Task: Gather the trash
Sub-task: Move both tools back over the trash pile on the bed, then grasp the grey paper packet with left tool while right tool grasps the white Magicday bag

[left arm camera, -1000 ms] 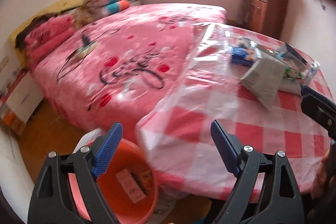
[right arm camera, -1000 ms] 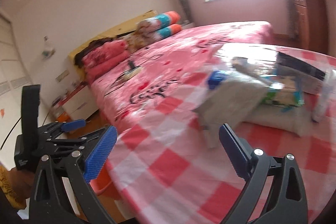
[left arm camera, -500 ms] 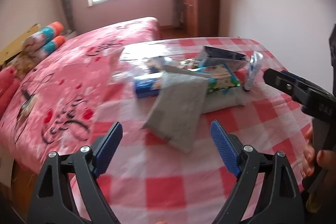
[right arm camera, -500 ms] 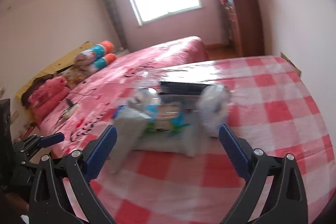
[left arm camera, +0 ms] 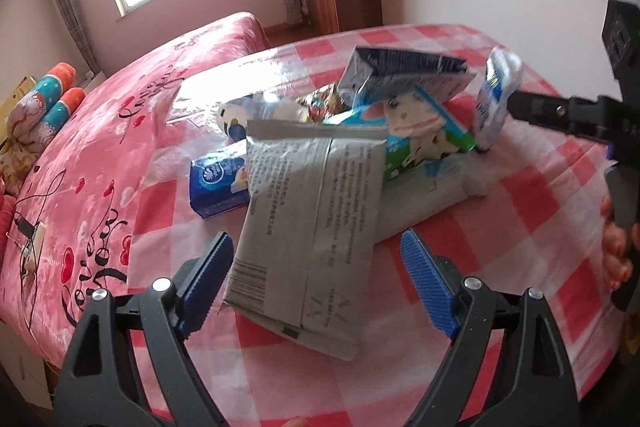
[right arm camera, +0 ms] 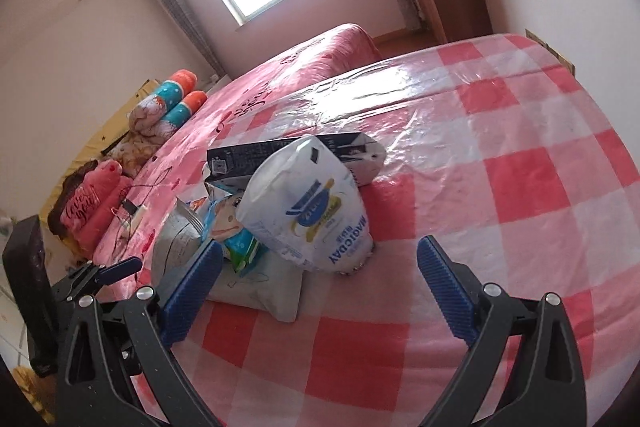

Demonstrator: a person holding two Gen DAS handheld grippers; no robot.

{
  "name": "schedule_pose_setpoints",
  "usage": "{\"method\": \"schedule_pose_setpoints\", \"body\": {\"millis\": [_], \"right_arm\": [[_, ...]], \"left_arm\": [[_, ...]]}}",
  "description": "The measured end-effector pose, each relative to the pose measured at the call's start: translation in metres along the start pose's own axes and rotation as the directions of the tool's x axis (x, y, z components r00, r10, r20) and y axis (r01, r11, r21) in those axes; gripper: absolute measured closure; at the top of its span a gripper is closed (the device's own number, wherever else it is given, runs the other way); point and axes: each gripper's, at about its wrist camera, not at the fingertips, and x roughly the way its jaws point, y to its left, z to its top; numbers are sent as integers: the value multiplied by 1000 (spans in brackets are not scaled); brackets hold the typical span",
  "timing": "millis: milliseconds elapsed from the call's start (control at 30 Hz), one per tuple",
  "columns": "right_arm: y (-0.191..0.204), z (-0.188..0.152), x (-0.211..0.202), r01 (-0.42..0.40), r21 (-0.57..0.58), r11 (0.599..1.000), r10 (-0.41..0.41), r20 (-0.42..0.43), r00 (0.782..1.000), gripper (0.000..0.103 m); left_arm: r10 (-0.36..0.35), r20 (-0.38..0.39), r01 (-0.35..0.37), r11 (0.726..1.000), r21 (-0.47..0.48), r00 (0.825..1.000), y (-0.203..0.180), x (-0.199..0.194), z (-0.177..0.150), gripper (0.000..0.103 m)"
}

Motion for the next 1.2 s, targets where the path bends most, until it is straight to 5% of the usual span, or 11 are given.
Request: {"method": "schedule_pose_setpoints", "body": {"millis": [233,500,633,867,1200], "right_arm": [[9,3,18,16,-21,1000,-16,-13,1000,8],[8,7,28,77,-39,996,-77,5,997,32],[7,7,28,100,-45,994,-99,10,995,53],[3,7,23,76,-41,996,-75,28,997,77],[-2,4,14,30,-35,999,-28,33,999,80]], "left_arm": [[-13,-16,13,1000,3,1000,12,19,6,16],[-16,3,16,999,-39,1000,15,31,13,21],[-9,14,10,997,-70,1000,16,34,15,25],[6,30,-2,994,-110,1000,15,33,14,33],[16,49,-7,984,-180,999,18,23,5,40]]}}
